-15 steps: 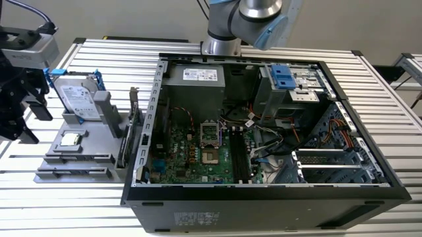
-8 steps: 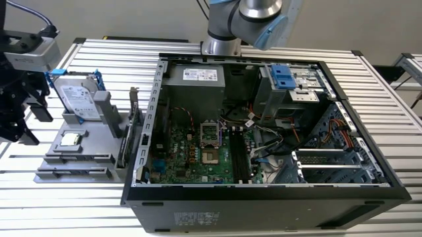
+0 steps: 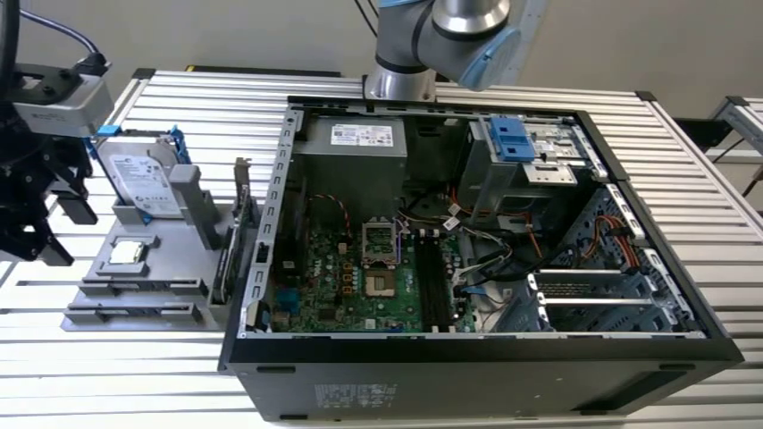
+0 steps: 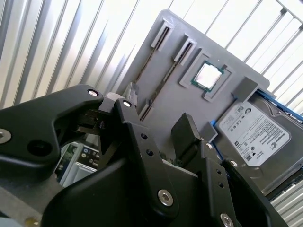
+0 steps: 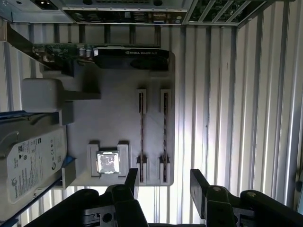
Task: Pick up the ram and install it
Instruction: 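Pick up the ram and move it above insertion slot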
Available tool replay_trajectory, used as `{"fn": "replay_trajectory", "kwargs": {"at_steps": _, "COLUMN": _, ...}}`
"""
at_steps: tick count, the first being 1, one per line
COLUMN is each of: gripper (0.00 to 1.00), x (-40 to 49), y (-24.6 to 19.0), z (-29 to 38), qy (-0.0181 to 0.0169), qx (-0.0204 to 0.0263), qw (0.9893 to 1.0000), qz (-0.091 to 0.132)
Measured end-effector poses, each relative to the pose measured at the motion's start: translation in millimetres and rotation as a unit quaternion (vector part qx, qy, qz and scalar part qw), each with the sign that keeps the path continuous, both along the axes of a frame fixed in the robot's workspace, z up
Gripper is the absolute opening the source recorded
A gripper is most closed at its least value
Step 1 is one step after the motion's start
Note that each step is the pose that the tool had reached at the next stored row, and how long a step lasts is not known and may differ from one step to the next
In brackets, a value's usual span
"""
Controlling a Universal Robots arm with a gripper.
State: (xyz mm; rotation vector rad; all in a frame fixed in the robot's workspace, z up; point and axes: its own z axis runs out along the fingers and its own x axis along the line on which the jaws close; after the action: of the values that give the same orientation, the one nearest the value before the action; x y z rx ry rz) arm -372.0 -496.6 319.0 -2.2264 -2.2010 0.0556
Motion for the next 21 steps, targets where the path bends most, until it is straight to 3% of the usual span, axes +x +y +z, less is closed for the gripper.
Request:
{"fn": "replay_trajectory", "kwargs": {"at_steps": 14, "gripper": 1.00, "x": 0.0, "y": 0.0, "z": -17.7, "qy": -0.0020, "qx": -0.0020, "qw": 0.9997, "qz": 0.026}}
{"fn": "replay_trajectory", "kwargs": {"at_steps": 21, "gripper": 1.00, "x": 0.0, "y": 0.0, "z": -19.4, "qy": -0.0021, "qx": -0.0022, "qw": 0.9997, "qz": 0.026}}
